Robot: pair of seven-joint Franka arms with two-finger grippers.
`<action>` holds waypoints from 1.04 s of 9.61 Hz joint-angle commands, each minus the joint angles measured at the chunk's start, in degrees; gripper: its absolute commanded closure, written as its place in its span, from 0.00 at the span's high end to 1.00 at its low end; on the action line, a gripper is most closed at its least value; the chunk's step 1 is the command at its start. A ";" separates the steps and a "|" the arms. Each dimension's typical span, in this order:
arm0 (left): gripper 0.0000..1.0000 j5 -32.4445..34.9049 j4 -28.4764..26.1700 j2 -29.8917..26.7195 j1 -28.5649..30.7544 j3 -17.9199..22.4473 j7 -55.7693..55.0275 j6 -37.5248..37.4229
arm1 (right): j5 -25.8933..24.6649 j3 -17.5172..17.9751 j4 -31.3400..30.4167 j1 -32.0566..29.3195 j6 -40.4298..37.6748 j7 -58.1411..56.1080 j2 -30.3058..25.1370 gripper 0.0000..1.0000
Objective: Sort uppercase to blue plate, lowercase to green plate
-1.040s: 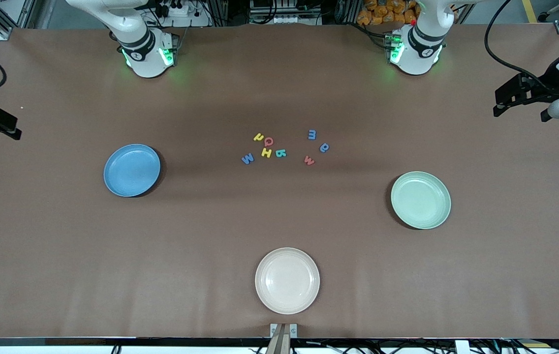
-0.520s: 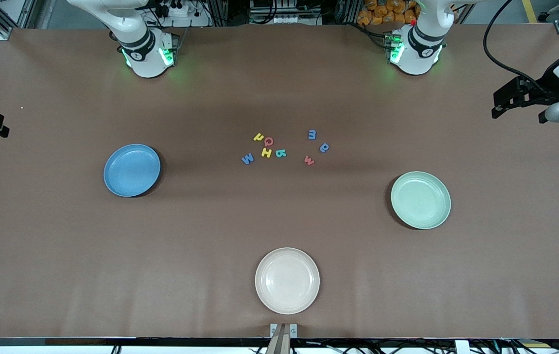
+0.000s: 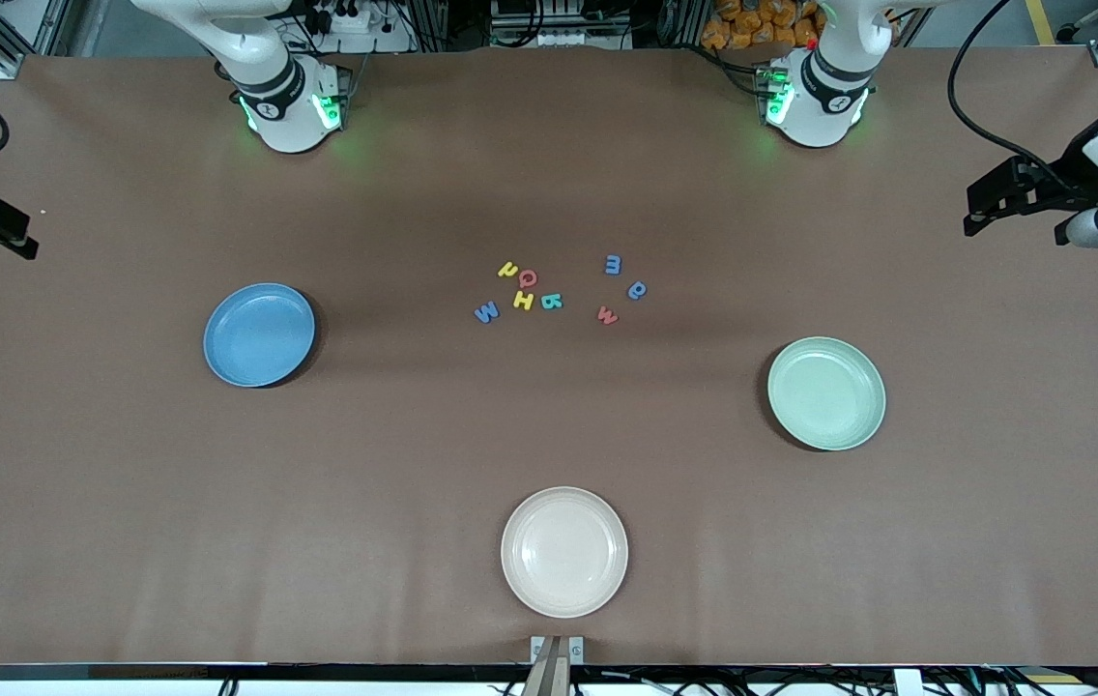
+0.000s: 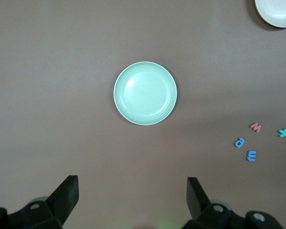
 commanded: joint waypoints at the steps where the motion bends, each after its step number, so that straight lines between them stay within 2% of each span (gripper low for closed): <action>1: 1.00 -0.69 -2.14 0.17 2.31 0.02 -0.80 2.27 | -0.38 2.36 -1.49 2.48 -1.12 6.60 -1.54 1.00; 2: 1.00 -0.77 -3.64 0.43 2.06 -0.15 -1.84 4.46 | -0.38 3.07 -1.22 4.41 -2.18 9.77 -1.63 1.00; 5: 1.00 -0.60 -4.09 4.03 1.36 -0.77 -4.84 6.67 | -0.38 9.39 -2.01 13.63 -3.07 27.59 -1.11 1.00; 7: 1.00 -0.60 -4.09 6.40 1.36 -0.86 -7.72 8.60 | -0.38 9.67 -3.32 23.37 -0.19 37.62 1.69 1.00; 10: 1.00 -0.34 -4.09 9.91 0.40 -1.47 -10.64 11.15 | -0.29 9.67 -7.10 31.74 9.64 38.54 7.75 1.00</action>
